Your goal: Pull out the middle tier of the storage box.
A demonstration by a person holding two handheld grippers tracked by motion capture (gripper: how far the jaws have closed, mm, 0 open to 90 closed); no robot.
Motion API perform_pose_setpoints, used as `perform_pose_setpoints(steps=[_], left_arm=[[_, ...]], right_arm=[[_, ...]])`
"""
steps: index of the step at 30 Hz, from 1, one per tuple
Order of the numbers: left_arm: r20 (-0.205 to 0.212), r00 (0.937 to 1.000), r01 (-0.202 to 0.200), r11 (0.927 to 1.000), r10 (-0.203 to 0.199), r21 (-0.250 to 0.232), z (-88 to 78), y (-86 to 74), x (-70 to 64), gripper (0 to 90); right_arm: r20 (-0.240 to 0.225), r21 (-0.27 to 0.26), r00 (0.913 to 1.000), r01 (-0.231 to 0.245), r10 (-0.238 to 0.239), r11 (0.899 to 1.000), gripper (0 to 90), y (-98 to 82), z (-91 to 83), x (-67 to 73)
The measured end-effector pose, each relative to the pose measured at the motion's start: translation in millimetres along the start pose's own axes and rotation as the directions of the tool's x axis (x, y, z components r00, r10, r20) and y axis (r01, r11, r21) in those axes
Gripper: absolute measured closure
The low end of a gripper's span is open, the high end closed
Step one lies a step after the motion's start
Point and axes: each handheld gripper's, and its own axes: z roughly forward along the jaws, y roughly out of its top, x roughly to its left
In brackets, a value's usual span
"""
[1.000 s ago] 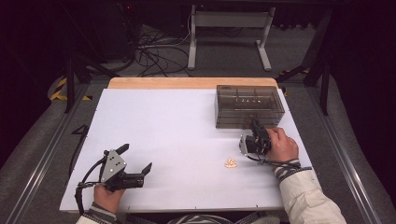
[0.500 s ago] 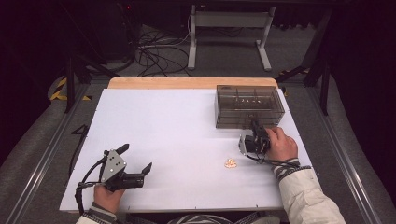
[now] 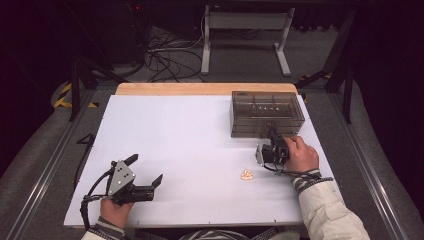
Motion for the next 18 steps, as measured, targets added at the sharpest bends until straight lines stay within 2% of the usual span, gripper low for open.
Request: perform_pose_setpoints(steps=[18], left_arm=[[-0.003, 1.0000, 0.002, 1.0000, -0.002, 0.002, 0.2, 0.0, -0.1, 2.3]], right_arm=[[-0.021, -0.013, 0.9993, -0.030, 0.029, 0.999, 80.3, -3.5, -21.3, -2.8]])
